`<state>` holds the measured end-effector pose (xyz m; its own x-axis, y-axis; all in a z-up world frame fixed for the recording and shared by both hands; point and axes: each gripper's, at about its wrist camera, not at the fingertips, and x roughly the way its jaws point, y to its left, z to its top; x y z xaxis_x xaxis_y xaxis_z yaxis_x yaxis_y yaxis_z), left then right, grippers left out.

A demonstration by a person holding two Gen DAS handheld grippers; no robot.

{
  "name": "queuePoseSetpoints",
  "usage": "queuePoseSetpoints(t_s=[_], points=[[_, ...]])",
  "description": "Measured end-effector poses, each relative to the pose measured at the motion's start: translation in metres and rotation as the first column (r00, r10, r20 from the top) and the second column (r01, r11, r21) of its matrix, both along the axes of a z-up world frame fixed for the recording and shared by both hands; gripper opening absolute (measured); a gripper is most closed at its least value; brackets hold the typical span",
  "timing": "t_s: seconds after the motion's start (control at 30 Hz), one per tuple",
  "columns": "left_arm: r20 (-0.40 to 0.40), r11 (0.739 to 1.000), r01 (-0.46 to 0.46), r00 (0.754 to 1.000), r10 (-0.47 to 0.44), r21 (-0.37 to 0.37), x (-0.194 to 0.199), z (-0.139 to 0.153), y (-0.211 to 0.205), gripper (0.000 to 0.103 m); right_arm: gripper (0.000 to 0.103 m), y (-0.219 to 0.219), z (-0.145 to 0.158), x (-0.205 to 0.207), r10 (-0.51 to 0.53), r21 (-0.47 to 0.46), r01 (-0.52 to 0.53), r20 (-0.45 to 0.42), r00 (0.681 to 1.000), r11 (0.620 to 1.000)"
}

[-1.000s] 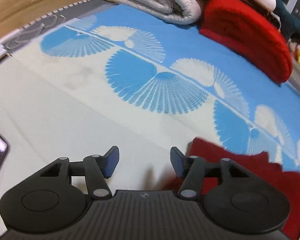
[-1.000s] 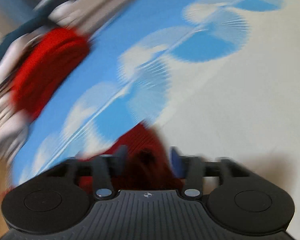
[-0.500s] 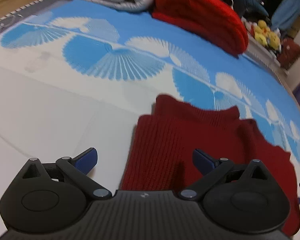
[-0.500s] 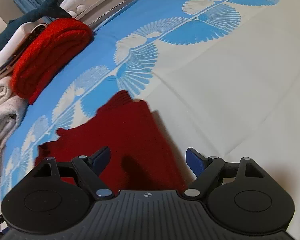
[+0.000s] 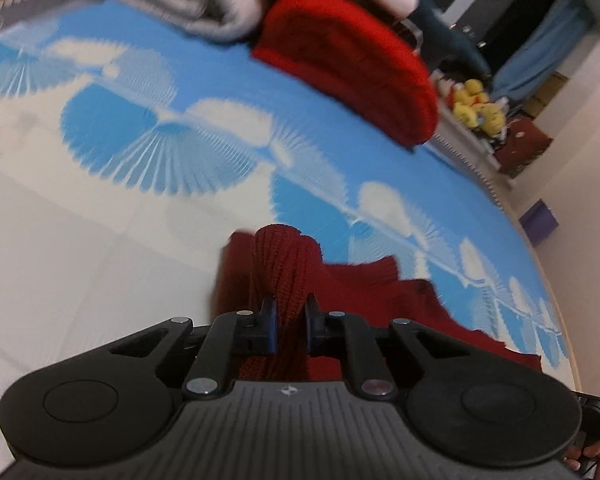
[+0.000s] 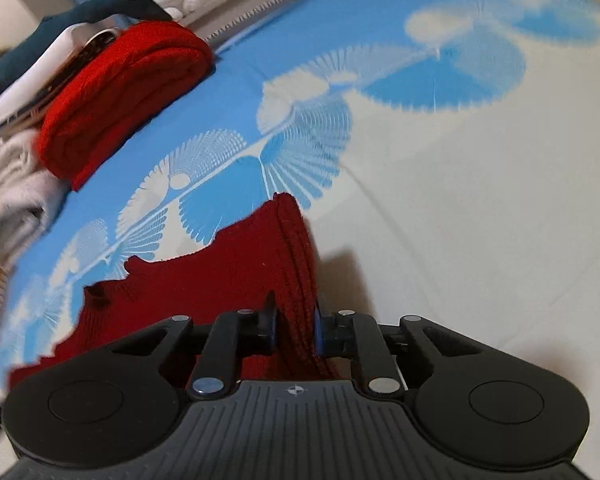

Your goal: Fold small clothes

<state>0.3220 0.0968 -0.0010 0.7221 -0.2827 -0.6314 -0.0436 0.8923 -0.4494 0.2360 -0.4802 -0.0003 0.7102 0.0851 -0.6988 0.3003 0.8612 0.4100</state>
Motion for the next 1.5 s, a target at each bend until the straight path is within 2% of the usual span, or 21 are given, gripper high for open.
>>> queuePoseSetpoints(t_s=[0.07,0.2,0.3,0.4,0.53,0.6,0.7,0.77,0.8,0.83,0.87,0.9,1.0,1.03,1.13,1.2,1.27,1.33,1.4,1.47,1.5], points=[[0.043,1.000,0.004,0.999,-0.004,-0.002,-0.009,0.012,-0.002,0.013,0.016,0.007,0.015,-0.012,0.008,-0.046,-0.005,0.053,0.999,0.999],[0.133,1.000,-0.012,0.991,0.015,-0.024,-0.015,0.037,0.003,0.013,0.016,0.008,0.042,-0.025,0.022,-0.052,-0.012,0.192,0.981,0.999],[0.145,0.999,-0.042,0.988,0.043,-0.011,-0.008,0.042,0.010,0.013,0.016,0.013,0.050,-0.012,0.012,-0.101,0.012,0.241,0.970,0.995],[0.091,0.996,-0.092,0.992,0.089,0.022,0.012,0.026,0.013,0.013,0.016,0.015,0.037,0.016,-0.014,-0.130,0.041,0.204,0.979,0.991],[-0.060,0.982,-0.113,0.991,0.123,0.149,0.045,-0.025,0.004,0.014,0.016,0.015,-0.016,0.049,-0.056,-0.163,0.066,0.063,0.996,0.984],[-0.063,0.972,-0.111,0.990,0.126,0.208,0.049,-0.035,-0.004,0.015,0.016,0.014,-0.034,0.055,-0.064,-0.175,0.065,0.014,0.998,0.982],[-0.035,0.961,-0.121,0.990,0.134,0.248,0.048,-0.036,-0.009,0.019,0.018,0.016,-0.037,0.053,-0.042,-0.193,0.047,0.026,0.999,0.980],[-0.031,0.958,-0.159,0.985,0.172,0.238,0.043,-0.032,-0.003,0.047,0.026,0.015,-0.036,0.049,-0.048,-0.188,0.054,0.035,0.998,0.981],[-0.021,0.952,-0.192,0.979,0.203,0.237,0.040,-0.029,0.002,0.055,0.039,0.012,-0.032,0.045,-0.060,-0.193,0.066,0.036,0.998,0.979],[-0.018,0.946,-0.224,0.972,0.234,0.236,0.035,-0.025,0.006,0.070,0.045,0.011,-0.026,0.040,-0.077,-0.207,0.083,0.035,0.996,0.975],[-0.012,0.940,-0.255,0.964,0.264,0.227,0.030,-0.021,0.011,0.074,0.053,0.009,-0.018,0.034,-0.096,-0.228,0.104,0.045,0.994,0.968],[-0.007,0.936,-0.278,0.958,0.286,0.217,0.024,-0.013,0.016,0.074,0.054,0.010,-0.010,0.025,-0.096,-0.241,0.111,0.073,0.993,0.964],[-0.030,0.945,-0.261,0.962,0.272,0.197,0.000,0.005,0.015,0.081,0.054,0.016,0.012,-0.010,0.027,-0.217,0.006,0.148,0.989,0.976],[-0.034,0.947,-0.249,0.965,0.261,0.202,-0.010,0.008,0.011,0.086,0.054,0.021,0.015,-0.020,0.075,-0.199,-0.043,0.157,0.985,0.979],[-0.036,0.957,-0.198,0.977,0.210,0.211,-0.046,0.011,-0.012,0.090,0.054,0.048,0.014,-0.045,0.216,-0.184,-0.189,0.141,0.966,0.965],[-0.011,0.944,-0.193,0.979,0.203,0.266,-0.060,0.006,-0.031,0.095,0.054,0.069,0.008,-0.053,0.309,-0.231,-0.279,0.105,0.945,0.932],[-0.012,0.931,-0.163,0.984,0.176,0.327,-0.068,-0.004,-0.047,0.100,0.054,0.090,-0.006,-0.055,0.392,-0.296,-0.367,0.028,0.919,0.882],[-0.054,0.913,-0.117,0.987,0.150,0.390,-0.070,-0.023,-0.056,0.101,0.054,0.105,-0.023,-0.049,0.442,-0.360,-0.437,-0.075,0.894,0.824],[-0.129,0.898,-0.072,0.982,0.141,0.435,-0.064,-0.046,-0.053,0.103,0.055,0.112,-0.037,-0.045,0.473,-0.420,-0.480,-0.129,0.872,0.770],[-0.165,0.929,-0.066,0.977,0.134,0.364,-0.063,-0.056,-0.038,0.103,0.055,0.111,-0.037,-0.044,0.497,-0.419,-0.504,-0.136,0.857,0.755],[-0.177,0.940,-0.068,0.975,0.134,0.335,-0.063,-0.056,-0.032,0.103,0.055,0.107,-0.033,-0.044,0.495,-0.400,-0.500,-0.126,0.860,0.768]])
